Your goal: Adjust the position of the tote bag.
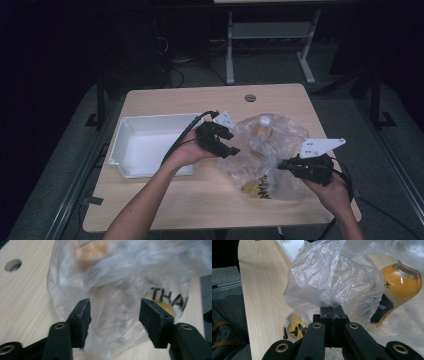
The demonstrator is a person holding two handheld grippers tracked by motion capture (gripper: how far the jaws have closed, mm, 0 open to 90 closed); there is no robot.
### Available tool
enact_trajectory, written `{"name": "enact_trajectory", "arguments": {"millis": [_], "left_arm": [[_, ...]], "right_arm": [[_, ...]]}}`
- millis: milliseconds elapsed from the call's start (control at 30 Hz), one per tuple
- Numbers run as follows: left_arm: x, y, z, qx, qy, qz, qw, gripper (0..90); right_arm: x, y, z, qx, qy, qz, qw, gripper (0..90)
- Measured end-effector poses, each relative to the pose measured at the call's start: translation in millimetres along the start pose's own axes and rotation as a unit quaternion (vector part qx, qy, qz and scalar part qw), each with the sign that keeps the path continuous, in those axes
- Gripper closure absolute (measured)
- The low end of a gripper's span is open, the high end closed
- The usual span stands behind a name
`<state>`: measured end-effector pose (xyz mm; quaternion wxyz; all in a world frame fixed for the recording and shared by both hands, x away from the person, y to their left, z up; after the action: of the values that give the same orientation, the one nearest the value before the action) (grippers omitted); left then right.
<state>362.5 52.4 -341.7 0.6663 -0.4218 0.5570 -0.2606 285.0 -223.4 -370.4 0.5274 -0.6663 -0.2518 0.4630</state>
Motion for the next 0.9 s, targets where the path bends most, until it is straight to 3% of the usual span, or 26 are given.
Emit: {"name": "enact_trajectory", "arguments": {"millis": [267, 500, 700, 800, 900], "left_arm": [[1.9, -21.7, -19.9, 0.032, 0.032, -0.041, 0.9981, 34.2], [19.8, -32.7, -27.6, 0.062, 0.042, -0.031, 0.9967, 39.4], [36.8, -34.2, -28.4, 0.079, 0.048, -0.018, 0.9955, 52.2], [43.3, -32.4, -29.2, 0.084, 0.057, -0.008, 0.9948, 48.4], [49.6, -30.7, -31.0, 0.069, 0.070, -0.008, 0.9951, 39.5]], "right_arm": [[5.9, 2.4, 1.5, 0.002, -0.005, 0.000, 1.0000, 89.7], [3.4, 3.2, 1.4, 0.003, -0.006, -0.007, 1.0000, 89.7], [-1.2, 4.8, 0.8, 0.008, -0.006, -0.012, 0.9999, 89.7], [-4.6, 5.8, -0.6, 0.010, -0.006, -0.016, 0.9998, 89.7], [-8.6, 7.9, -2.6, 0.014, -0.005, -0.019, 0.9997, 89.7]]}}
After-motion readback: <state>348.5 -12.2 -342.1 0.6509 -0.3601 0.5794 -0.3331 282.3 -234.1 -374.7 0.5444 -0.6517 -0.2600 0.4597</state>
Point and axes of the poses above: each handheld gripper's, and its own axes: x roughly forward along the jaws, y roughly out of its underside, z roughly to its left, the point moved 1 cm from there along x, roughly forward along the jaws, and after that the axes turned 14 degrees about -z, right-handed, at the moved point
